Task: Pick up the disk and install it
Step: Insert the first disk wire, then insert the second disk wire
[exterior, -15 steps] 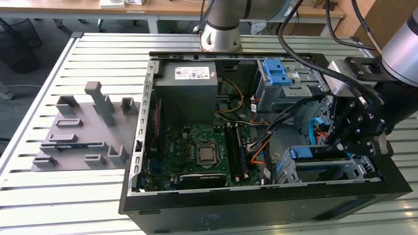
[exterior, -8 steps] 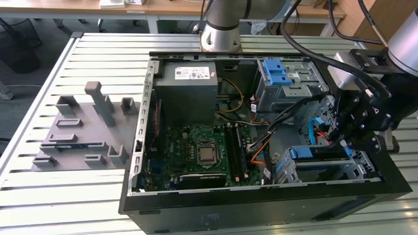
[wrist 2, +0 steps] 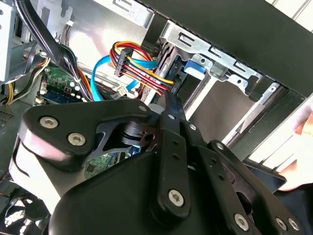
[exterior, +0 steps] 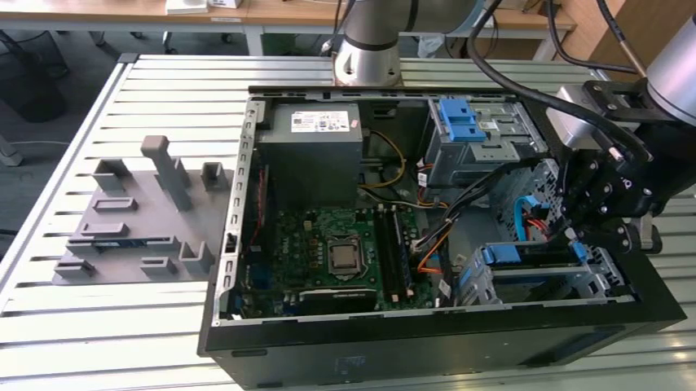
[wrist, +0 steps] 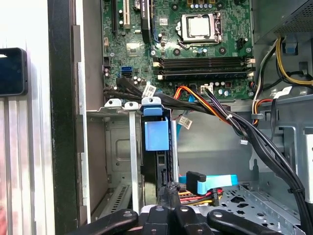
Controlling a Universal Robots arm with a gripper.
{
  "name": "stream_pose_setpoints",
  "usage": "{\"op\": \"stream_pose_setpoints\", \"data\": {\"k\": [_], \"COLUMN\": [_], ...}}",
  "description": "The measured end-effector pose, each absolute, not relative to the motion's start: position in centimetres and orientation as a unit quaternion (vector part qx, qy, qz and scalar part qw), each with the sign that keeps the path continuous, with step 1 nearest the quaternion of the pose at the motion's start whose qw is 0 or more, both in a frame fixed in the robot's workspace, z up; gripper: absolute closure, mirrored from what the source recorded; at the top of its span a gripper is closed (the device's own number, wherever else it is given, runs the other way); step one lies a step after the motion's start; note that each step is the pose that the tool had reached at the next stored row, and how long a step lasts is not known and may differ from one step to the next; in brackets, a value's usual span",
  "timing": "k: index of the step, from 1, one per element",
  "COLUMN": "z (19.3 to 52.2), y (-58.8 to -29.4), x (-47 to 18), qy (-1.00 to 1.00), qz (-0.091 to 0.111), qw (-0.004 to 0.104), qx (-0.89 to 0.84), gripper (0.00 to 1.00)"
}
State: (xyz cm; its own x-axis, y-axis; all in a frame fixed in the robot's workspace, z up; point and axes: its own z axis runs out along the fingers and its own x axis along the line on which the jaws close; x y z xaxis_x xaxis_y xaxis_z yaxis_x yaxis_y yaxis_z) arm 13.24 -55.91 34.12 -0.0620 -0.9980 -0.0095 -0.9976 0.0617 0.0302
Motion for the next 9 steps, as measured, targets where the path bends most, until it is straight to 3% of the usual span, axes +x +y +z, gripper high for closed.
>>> {"op": "stream_pose_setpoints", "data": {"k": [9], "z": [34.12], "y": [-55.91], "x": [13.24], "qy": [-0.729], "qz": [-0.015], "qw": [0.007], "qx": [0.685], "gripper": [0.89]}}
